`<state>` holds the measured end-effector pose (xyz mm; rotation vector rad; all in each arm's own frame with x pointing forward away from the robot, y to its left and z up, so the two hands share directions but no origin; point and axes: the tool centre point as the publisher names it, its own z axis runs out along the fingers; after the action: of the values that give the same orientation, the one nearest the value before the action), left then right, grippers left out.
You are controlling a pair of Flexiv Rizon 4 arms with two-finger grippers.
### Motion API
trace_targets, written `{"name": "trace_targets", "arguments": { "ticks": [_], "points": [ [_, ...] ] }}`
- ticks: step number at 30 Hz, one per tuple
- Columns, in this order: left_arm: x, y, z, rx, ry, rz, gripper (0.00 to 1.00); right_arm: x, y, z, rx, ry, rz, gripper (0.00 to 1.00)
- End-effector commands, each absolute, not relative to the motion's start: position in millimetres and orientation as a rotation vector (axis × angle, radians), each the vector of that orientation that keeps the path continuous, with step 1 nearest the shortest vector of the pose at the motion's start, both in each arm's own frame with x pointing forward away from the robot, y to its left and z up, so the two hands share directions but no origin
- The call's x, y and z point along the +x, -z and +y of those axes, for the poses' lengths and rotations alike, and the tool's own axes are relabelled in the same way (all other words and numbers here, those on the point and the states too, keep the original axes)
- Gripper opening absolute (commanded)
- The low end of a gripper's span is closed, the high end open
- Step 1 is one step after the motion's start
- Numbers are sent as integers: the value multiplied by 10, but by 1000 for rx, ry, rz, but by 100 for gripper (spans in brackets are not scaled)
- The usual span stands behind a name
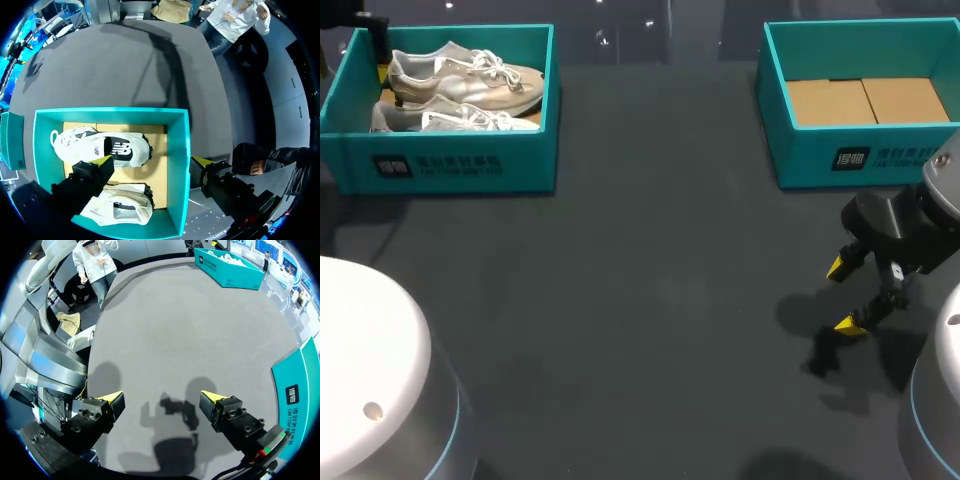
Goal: Take the shoe out of the shoebox, open the shoe tongue, remove and reinsert the insole, then place the shoe into the shoebox
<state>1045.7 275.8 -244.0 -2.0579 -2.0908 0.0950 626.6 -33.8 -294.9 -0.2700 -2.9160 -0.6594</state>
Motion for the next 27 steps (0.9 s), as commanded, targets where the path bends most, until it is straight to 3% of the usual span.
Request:
{"name": "trace_targets", "arguments": {
  "ticks": [1, 9, 27],
  "points": [
    [10354, 2566, 2703, -2171, 119, -2181, 100, 6252, 2955, -332, -272, 657, -2920, 100],
    [10333, 2818, 2674, -2183, 156, -2196, 100, 6252, 2955, -332, -272, 657, -2920, 100],
    [10382, 3259, 2712, -2208, 164, -2193, 90, 6252, 2955, -332, -272, 657, -2920, 100]
  ]
}}
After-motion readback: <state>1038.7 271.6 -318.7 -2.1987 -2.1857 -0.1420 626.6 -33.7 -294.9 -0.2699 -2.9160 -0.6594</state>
